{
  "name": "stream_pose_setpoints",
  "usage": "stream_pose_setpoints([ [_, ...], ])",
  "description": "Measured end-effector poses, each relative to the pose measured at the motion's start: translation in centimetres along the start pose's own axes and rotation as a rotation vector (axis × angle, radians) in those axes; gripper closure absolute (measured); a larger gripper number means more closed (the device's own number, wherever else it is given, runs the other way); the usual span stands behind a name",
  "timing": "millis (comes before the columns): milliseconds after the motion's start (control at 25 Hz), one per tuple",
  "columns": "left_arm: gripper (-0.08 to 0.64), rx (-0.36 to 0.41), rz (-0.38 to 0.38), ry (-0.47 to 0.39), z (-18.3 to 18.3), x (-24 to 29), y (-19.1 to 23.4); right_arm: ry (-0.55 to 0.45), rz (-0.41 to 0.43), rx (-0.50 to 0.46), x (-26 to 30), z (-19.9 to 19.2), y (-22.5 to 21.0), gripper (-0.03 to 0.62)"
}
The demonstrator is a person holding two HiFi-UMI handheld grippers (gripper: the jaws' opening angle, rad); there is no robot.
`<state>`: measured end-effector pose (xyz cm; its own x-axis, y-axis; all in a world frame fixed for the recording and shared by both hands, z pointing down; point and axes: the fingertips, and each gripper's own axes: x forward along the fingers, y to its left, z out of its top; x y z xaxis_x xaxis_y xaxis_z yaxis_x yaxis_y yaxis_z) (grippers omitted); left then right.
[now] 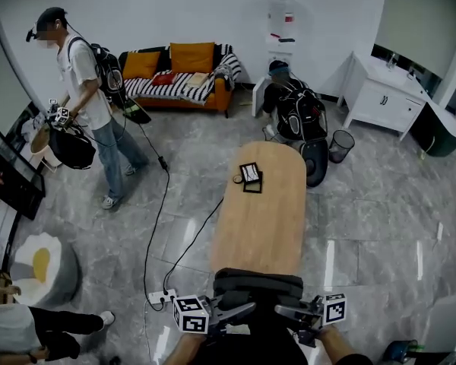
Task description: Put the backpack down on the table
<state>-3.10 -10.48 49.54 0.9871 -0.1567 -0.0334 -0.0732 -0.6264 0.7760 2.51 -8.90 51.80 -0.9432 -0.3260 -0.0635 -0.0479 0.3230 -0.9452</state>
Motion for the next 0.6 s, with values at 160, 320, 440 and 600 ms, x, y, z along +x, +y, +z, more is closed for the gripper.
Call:
stream_pose_setpoints([
  [160, 0.512, -0.011, 0.017, -0.015, 3.8, 1.8, 2.9, 0.028, 0.005, 0.007, 0.7, 4.8, -1.5, 0.5],
  [320, 0.512, -0.028, 0.028, -0.01, 7.0, 3.3, 5.9, 0.051, 0.004, 0.015, 1.4, 9.5, -3.2, 0.499],
  [440, 0.512, -0.036, 0.034, -0.009, 9.6, 4.9, 8.2, 0.051, 0.003, 0.016, 1.6, 13.1, -4.6, 0.499],
  [600, 0.512, -0.018, 0.03, 0.012, 12.4, 7.5, 11.7, 0.036, 0.009, 0.019, 1.4, 18.0, -6.7, 0.499],
])
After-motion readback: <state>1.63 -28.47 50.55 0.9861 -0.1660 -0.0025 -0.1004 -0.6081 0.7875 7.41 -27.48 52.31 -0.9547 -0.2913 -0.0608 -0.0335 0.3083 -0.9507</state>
